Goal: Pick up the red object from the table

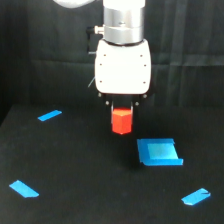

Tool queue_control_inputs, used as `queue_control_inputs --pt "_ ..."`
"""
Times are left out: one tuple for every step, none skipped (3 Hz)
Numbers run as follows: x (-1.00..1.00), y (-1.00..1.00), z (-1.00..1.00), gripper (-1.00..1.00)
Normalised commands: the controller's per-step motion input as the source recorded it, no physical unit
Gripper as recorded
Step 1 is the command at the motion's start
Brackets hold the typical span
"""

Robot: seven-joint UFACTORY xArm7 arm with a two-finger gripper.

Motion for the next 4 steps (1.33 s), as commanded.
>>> queue_control_inputs --pt "0.0 0.06 0.1 -0.94" --pt "-0.02 -0.08 0.12 -0.93" --pt "0.05 -0.09 0.08 -0.97" --pt "0.0 0.02 0.1 -0.93"
